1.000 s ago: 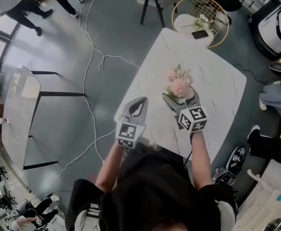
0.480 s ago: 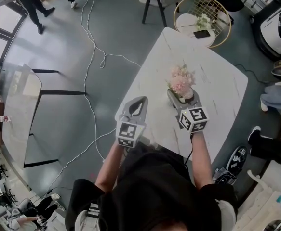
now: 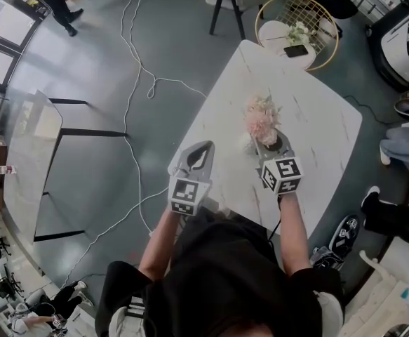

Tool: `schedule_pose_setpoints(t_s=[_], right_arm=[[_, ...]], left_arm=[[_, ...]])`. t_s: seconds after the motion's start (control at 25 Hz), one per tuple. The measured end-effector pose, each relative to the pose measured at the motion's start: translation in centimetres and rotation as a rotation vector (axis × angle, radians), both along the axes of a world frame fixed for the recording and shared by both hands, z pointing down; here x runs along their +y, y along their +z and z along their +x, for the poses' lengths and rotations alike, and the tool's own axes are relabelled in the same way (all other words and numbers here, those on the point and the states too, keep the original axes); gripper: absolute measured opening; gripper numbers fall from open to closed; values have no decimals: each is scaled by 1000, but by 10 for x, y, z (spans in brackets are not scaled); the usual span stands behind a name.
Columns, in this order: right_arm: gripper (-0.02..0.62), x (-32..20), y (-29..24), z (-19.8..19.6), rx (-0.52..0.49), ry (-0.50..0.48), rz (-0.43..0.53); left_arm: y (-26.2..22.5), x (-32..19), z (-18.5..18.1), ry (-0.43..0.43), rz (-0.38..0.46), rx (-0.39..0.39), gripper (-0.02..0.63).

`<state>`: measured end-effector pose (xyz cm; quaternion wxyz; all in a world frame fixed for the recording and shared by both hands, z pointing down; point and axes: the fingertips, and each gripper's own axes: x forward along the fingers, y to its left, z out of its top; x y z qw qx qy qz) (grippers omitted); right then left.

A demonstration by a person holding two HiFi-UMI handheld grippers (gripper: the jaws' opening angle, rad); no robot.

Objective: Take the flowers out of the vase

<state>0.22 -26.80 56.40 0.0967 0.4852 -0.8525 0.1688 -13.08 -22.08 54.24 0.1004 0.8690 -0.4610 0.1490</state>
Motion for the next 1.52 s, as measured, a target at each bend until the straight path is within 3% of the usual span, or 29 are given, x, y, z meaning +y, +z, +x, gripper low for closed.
schedule_pose_setpoints(t_s=[1.52], right_arm=[[86, 5, -55, 5, -17, 20, 124]], left_arm=[[-22, 19, -5, -25, 56, 22, 6]])
